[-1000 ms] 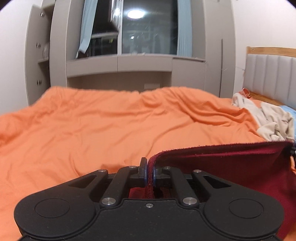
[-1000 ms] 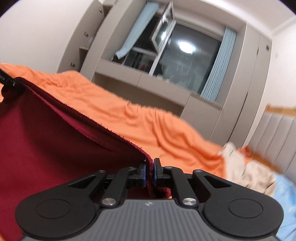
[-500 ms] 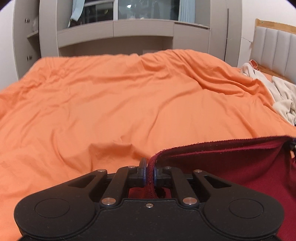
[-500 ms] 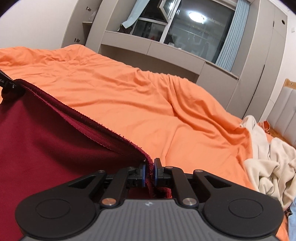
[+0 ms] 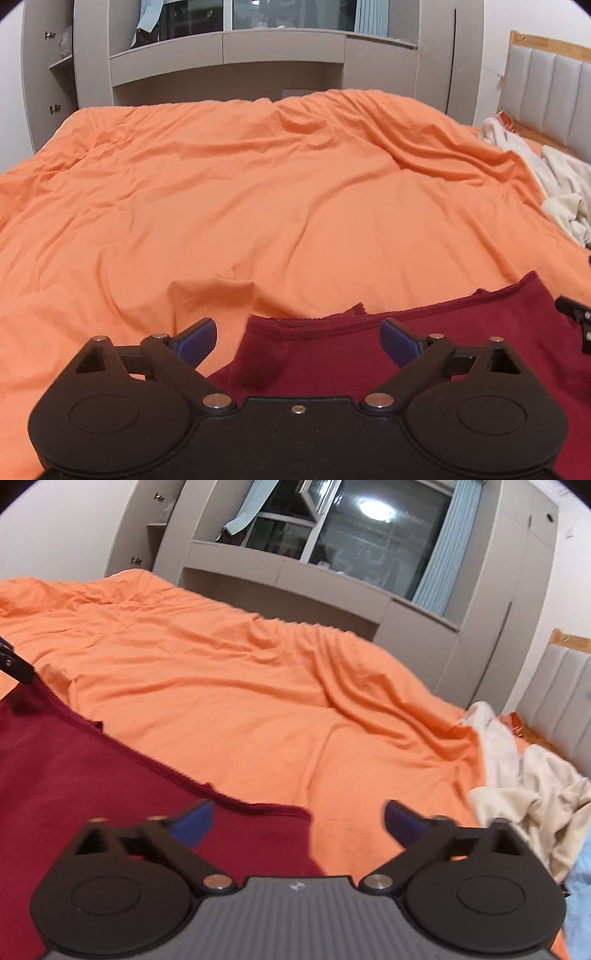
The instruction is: Fold small clothes
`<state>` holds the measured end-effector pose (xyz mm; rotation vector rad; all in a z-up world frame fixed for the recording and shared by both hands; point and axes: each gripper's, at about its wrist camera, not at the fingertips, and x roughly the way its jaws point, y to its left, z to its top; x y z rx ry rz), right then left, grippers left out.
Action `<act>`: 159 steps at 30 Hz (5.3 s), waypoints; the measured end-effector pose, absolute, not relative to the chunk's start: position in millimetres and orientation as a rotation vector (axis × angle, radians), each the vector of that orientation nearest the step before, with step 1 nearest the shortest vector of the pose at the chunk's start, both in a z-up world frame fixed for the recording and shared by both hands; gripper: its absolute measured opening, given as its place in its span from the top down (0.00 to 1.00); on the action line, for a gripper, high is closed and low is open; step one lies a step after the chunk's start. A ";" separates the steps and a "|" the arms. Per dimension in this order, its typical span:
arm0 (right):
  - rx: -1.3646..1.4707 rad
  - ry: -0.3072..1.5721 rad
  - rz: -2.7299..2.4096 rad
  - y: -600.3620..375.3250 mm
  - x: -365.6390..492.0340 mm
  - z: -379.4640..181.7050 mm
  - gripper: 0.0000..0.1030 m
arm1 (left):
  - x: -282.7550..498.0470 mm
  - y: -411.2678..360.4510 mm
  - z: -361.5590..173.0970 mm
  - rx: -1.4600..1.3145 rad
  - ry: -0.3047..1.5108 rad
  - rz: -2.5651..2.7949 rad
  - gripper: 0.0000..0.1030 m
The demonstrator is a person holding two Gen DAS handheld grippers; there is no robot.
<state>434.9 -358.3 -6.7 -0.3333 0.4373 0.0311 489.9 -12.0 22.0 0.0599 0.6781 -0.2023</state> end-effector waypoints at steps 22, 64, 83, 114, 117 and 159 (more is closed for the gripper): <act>-0.037 0.508 0.086 -414.5 284.1 4.2 0.00 | 352.0 35.8 12.2 0.052 0.690 -0.156 0.01; 0.177 0.688 0.118 -402.5 289.5 -15.8 0.86 | 329.4 49.2 -8.0 -0.103 0.729 -0.139 0.95; -0.164 0.507 0.101 -335.0 287.0 0.0 0.00 | 318.1 72.3 0.9 -0.206 0.680 -0.135 0.01; -0.343 0.490 0.167 -291.4 296.9 -33.3 0.00 | 333.4 47.9 -36.2 -0.649 0.693 -0.168 0.01; -0.348 0.493 0.165 -290.6 297.1 -36.4 0.00 | 337.0 42.7 -37.1 -0.635 0.688 -0.139 0.01; -0.303 0.458 0.287 -253.7 311.9 -42.5 0.00 | 341.6 52.7 -43.1 -0.633 0.676 -0.058 0.57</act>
